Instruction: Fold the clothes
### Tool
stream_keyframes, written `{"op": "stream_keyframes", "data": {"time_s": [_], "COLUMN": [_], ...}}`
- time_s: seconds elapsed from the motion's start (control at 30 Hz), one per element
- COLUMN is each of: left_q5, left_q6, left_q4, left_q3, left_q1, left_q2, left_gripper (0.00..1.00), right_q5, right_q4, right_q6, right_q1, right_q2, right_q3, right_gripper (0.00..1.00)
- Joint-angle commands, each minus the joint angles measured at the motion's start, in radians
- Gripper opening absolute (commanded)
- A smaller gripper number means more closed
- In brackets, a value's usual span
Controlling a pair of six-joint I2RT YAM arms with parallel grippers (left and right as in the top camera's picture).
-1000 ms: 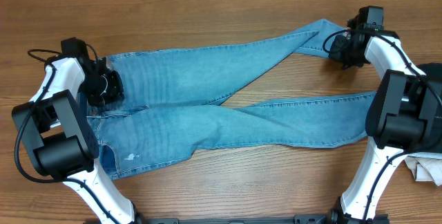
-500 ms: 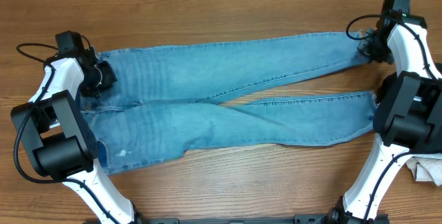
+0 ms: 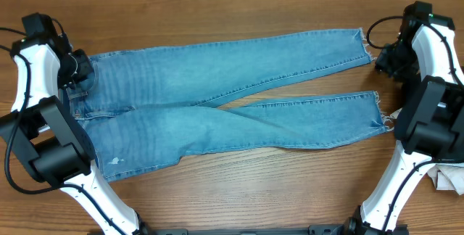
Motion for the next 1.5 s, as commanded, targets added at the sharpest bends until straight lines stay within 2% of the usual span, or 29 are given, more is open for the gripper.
{"op": "stream_keyframes", "data": {"time_s": [0.0,0.03,0.1,0.2,0.37,0.5,0.57,0.67,0.73,0.8,0.93,1.0,1.1,1.23,1.4,1.43,1.47], "left_q5": [0.039,0.039,0.039,0.032,-0.035,-0.062,-0.065,-0.060,-0.053,-0.035,0.005,0.049,0.059,0.047,0.001,0.002,0.001], "left_q6": [-0.082,-0.091,-0.091,-0.091,-0.144,-0.151,-0.150,-0.124,-0.105,-0.082,-0.082,-0.082,-0.082,-0.063,-0.076,-0.086,-0.101], "left_q4": [-0.252,-0.328,-0.385,-0.360,-0.077,0.097,0.103,0.067,0.022,-0.053,-0.192,-0.304,-0.427,-0.558,-0.573,-0.547,-0.502], "left_q3": [0.072,0.058,-0.003,-0.137,-0.370,-0.373,-0.330,-0.226,-0.142,-0.025,0.093,0.116,0.116,0.087,-0.058,-0.126,-0.235], "left_q1": [0.000,-0.001,-0.003,-0.007,-0.007,-0.004,0.010,0.027,0.027,0.026,0.026,0.025,0.022,-0.019,-0.082,-0.088,-0.087], "left_q2": [0.004,0.005,0.005,0.005,0.008,0.030,0.045,0.068,0.072,0.072,0.071,0.069,0.064,-0.020,-0.257,-0.328,-0.425], "left_gripper": [0.04,0.04,0.04,0.04,0.04,0.04,0.05,0.04,0.08,0.08,0.10,0.15,0.22,0.22,0.24,0.27,0.36], "right_q5": [-0.089,-0.101,-0.117,-0.137,-0.135,-0.136,-0.136,-0.140,-0.139,-0.139,-0.122,-0.113,-0.143,-0.143,-0.194,-0.212,-0.226], "right_q4": [-0.013,-0.021,-0.040,-0.061,-0.115,-0.149,-0.164,-0.190,-0.229,-0.252,-0.340,-0.381,-0.428,-0.465,-0.409,-0.386,-0.367], "right_q6": [-0.019,-0.023,-0.031,-0.042,-0.049,-0.048,-0.048,-0.049,-0.048,-0.048,-0.048,-0.041,-0.038,-0.041,-0.051,-0.053,-0.053], "right_q1": [0.011,0.016,0.025,0.049,0.106,0.139,0.142,0.142,0.142,0.137,0.132,0.114,0.072,0.053,0.045,0.045,0.046], "right_q2": [-0.124,-0.144,-0.167,-0.189,-0.195,-0.195,-0.197,-0.198,-0.198,-0.198,-0.198,-0.198,-0.207,-0.297,-0.549,-0.622,-0.676], "right_q3": [0.024,0.024,0.024,0.024,0.024,0.024,0.024,0.024,0.024,0.024,0.024,0.021,0.020,-0.009,-0.204,-0.267,-0.317], "right_gripper": [0.47,0.47,0.47,0.47,0.47,0.47,0.47,0.47,0.48,0.49,0.51,0.53,0.53,0.54,0.58,0.61,0.66]}}
